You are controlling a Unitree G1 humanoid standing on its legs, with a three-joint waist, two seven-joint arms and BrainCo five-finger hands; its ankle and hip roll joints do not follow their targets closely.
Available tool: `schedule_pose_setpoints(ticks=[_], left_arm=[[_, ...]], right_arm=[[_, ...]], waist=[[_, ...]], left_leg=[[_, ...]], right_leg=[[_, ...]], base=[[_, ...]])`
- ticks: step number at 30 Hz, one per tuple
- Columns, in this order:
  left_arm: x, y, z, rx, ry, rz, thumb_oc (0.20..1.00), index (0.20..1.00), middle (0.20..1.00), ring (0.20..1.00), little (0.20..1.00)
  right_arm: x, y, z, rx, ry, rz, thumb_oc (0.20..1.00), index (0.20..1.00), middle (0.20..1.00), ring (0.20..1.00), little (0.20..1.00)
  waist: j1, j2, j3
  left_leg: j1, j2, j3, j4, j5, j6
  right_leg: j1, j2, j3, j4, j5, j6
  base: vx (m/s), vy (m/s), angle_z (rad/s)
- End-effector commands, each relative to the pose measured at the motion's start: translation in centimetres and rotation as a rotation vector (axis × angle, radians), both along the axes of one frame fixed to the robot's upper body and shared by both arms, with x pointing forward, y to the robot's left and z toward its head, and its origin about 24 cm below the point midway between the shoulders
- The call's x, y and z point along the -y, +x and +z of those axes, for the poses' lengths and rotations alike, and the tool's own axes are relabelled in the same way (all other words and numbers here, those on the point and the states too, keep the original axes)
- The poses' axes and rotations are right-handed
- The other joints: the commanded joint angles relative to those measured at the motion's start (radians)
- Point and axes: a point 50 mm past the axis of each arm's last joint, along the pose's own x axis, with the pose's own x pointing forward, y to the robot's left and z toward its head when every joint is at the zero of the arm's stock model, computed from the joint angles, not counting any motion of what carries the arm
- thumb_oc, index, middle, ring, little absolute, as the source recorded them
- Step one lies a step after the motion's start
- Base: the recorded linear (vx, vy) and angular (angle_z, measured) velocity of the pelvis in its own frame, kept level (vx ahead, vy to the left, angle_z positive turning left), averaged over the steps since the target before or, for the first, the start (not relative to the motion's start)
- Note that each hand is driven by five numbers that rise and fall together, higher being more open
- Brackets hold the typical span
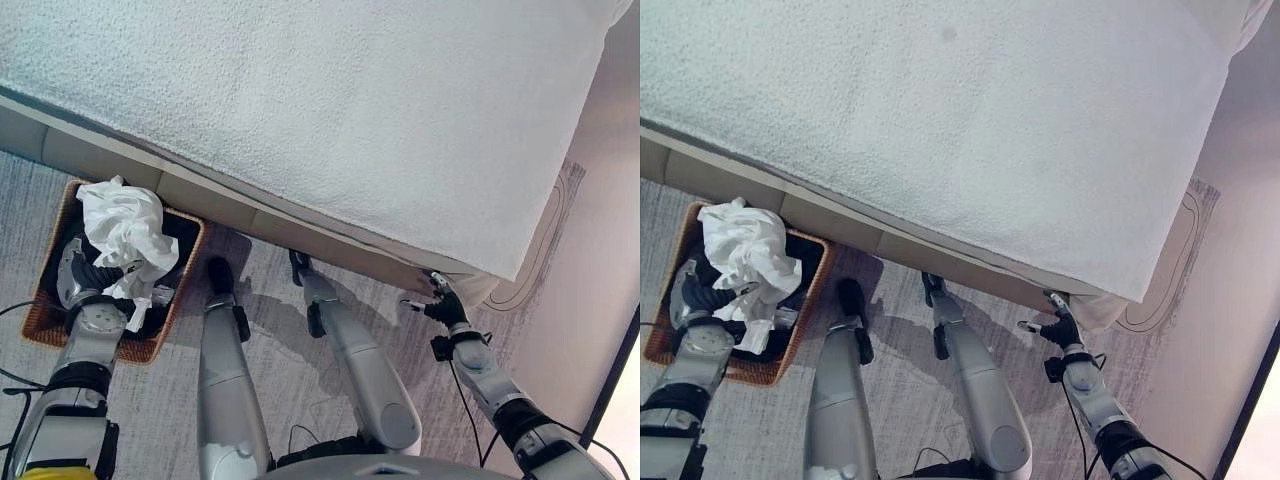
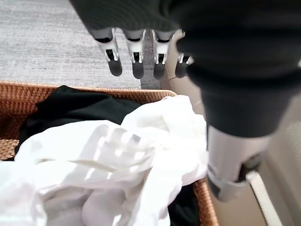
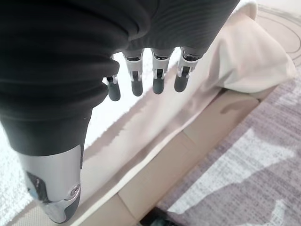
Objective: Pick up clothes into the bucket
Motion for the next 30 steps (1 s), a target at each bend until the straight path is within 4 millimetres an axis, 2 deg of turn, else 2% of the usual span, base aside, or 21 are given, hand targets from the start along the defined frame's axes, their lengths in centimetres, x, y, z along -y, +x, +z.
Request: schedule_pose_setpoints(ticks=[1,2,3,4,5,6,7,8,9,10,12,13,14,15,16,22,30], left_arm=[[0.8,-1.5,-2.0,0.017,-0.105,0.010,1.000,1.000,1.000,1.000,1.000],[0.8,-1.6,-2.0,0.017,-0.105,0.010,1.000,1.000,1.000,1.000,1.000],[2.9,-1.7,-3.8,0.006,-0.193,-0.034,1.000,1.000,1.000,1.000,1.000],[2.9,-1.7,-3.8,0.006,-0.193,-0.034,1.000,1.000,1.000,1.000,1.000],[4.8,-1.9,-5.5,-0.008,-0.291,-0.066,1.000,1.000,1.000,1.000,1.000],[4.8,-1.9,-5.5,-0.008,-0.292,-0.066,1.000,1.000,1.000,1.000,1.000],[6.8,-2.1,-7.0,-0.003,-0.417,-0.098,1.000,1.000,1.000,1.000,1.000],[7.8,-2.1,-7.8,-0.006,-0.492,-0.119,1.000,1.000,1.000,1.000,1.000],[7.8,-2.1,-7.8,-0.006,-0.492,-0.119,1.000,1.000,1.000,1.000,1.000],[9.0,-2.6,-9.0,-0.029,-0.575,-0.128,1.000,1.000,1.000,1.000,1.000],[9.8,-2.8,-9.7,-0.048,-0.608,-0.145,1.000,1.000,1.000,1.000,1.000],[10.8,-3.9,-11.1,-0.129,-0.633,-0.166,1.000,1.000,1.000,1.000,1.000],[11.0,-4.4,-11.7,-0.165,-0.638,-0.171,1.000,1.000,1.000,1.000,1.000],[11.0,-4.5,-11.7,-0.165,-0.639,-0.172,1.000,1.000,1.000,1.000,1.000],[11.7,-5.8,-13.2,-0.253,-0.652,-0.172,1.000,1.000,1.000,1.000,1.000],[12.7,-8.8,-15.3,-0.339,-0.711,-0.138,1.000,1.000,1.000,1.000,1.000],[14.1,-11.4,-17.0,-0.407,-0.795,-0.108,1.000,1.000,1.000,1.000,1.000]], right_arm=[[2.8,-0.8,0.2,-0.018,-0.044,-0.077,1.000,1.000,1.000,1.000,1.000],[2.8,-0.8,0.2,-0.018,-0.044,-0.077,1.000,1.000,1.000,1.000,1.000],[3.8,-1.2,0.0,-0.041,-0.074,-0.106,1.000,1.000,1.000,1.000,1.000],[3.8,-1.2,0.0,-0.042,-0.074,-0.106,1.000,1.000,1.000,1.000,1.000],[4.8,-1.6,-0.5,-0.079,-0.101,-0.138,1.000,1.000,1.000,1.000,1.000],[4.8,-1.6,-0.5,-0.079,-0.101,-0.138,1.000,1.000,1.000,1.000,1.000],[5.6,-2.0,-0.9,-0.114,-0.120,-0.169,1.000,1.000,1.000,1.000,1.000],[6.0,-2.2,-1.2,-0.129,-0.122,-0.190,1.000,1.000,1.000,1.000,1.000],[6.0,-2.2,-1.2,-0.130,-0.122,-0.190,1.000,1.000,1.000,1.000,1.000],[6.5,-2.7,-1.6,-0.155,-0.123,-0.214,1.000,1.000,1.000,1.000,1.000],[6.8,-3.2,-2.1,-0.185,-0.120,-0.238,1.000,1.000,1.000,1.000,1.000],[7.1,-4.1,-3.0,-0.240,-0.108,-0.263,1.000,1.000,1.000,1.000,1.000],[7.0,-4.5,-3.4,-0.259,-0.102,-0.264,1.000,1.000,1.000,1.000,1.000],[7.1,-4.5,-3.4,-0.259,-0.102,-0.264,1.000,1.000,1.000,1.000,1.000],[7.0,-6.0,-4.6,-0.329,-0.089,-0.280,1.000,1.000,1.000,1.000,1.000],[6.2,-8.6,-6.7,-0.458,-0.093,-0.244,1.000,1.000,1.000,1.000,1.000],[5.7,-11.3,-8.3,-0.558,-0.044,-0.274,1.000,1.000,1.000,1.000,1.000]], waist=[[0.062,-0.003,0.035],[0.062,-0.003,0.035],[0.075,0.036,0.035],[0.075,0.036,0.035],[0.083,0.071,0.035],[0.083,0.071,0.035],[0.086,0.107,0.035],[0.086,0.125,0.035],[0.085,0.125,0.035],[0.084,0.147,0.035],[0.083,0.159,0.035],[0.080,0.180,0.008],[0.079,0.189,-0.018],[0.078,0.189,-0.017],[0.075,0.207,-0.070],[0.079,0.241,-0.183],[0.084,0.240,-0.268]], left_leg=[[0.054,-0.040,-0.050,-0.001,0.014,-0.004],[0.055,-0.040,-0.050,-0.002,0.014,-0.003],[0.100,-0.056,-0.057,-0.031,0.025,-0.005],[0.100,-0.057,-0.057,-0.032,0.025,-0.005],[0.152,-0.071,-0.063,-0.064,0.037,-0.008],[0.153,-0.071,-0.063,-0.065,0.037,-0.008],[0.230,-0.083,-0.072,-0.106,0.051,-0.012],[0.277,-0.087,-0.078,-0.135,0.060,-0.014],[0.278,-0.087,-0.078,-0.137,0.060,-0.014],[0.351,-0.094,-0.087,-0.179,0.073,-0.018],[0.394,-0.095,-0.092,-0.200,0.080,-0.021],[0.460,-0.093,-0.095,-0.251,0.094,-0.025],[0.478,-0.093,-0.096,-0.276,0.102,-0.026],[0.480,-0.093,-0.097,-0.278,0.103,-0.026],[0.525,-0.087,-0.093,-0.324,0.118,-0.031],[0.626,-0.076,-0.079,-0.377,0.123,-0.038],[0.700,-0.076,-0.075,-0.370,0.102,-0.039]], right_leg=[[0.054,-0.104,-0.015,0.076,-0.075,0.082],[0.055,-0.104,-0.016,0.076,-0.075,0.083],[0.079,-0.124,-0.025,0.107,-0.099,0.079],[0.079,-0.125,-0.025,0.106,-0.099,0.079],[0.115,-0.145,-0.034,0.131,-0.118,0.076],[0.116,-0.145,-0.035,0.131,-0.118,0.076],[0.179,-0.162,-0.048,0.146,-0.137,0.076],[0.217,-0.170,-0.055,0.151,-0.147,0.076],[0.218,-0.170,-0.055,0.150,-0.147,0.076],[0.282,-0.179,-0.069,0.153,-0.158,0.075],[0.322,-0.182,-0.077,0.149,-0.162,0.075],[0.382,-0.182,-0.090,0.134,-0.167,0.075],[0.395,-0.180,-0.094,0.121,-0.166,0.075],[0.397,-0.180,-0.094,0.120,-0.165,0.075],[0.439,-0.173,-0.103,0.080,-0.167,0.075],[0.545,-0.145,-0.110,-0.008,-0.166,0.071],[0.656,-0.140,-0.121,-0.055,-0.178,0.065]], base=[[0.00,0.006,0.18],[0.00,0.007,0.22],[0.00,-0.002,0.17],[-0.01,0.010,0.25],[0.00,0.012,0.25],[0.01,0.008,0.37],[0.03,-0.004,0.38],[0.03,-0.004,0.34],[0.04,-0.030,0.33],[0.02,-0.030,0.29],[0.05,-0.049,0.31],[0.11,-0.065,0.25],[0.09,-0.050,0.17],[0.13,-0.049,0.15],[0.14,-0.046,0.09],[0.11,-0.051,-0.04],[0.07,-0.039,0.01]])
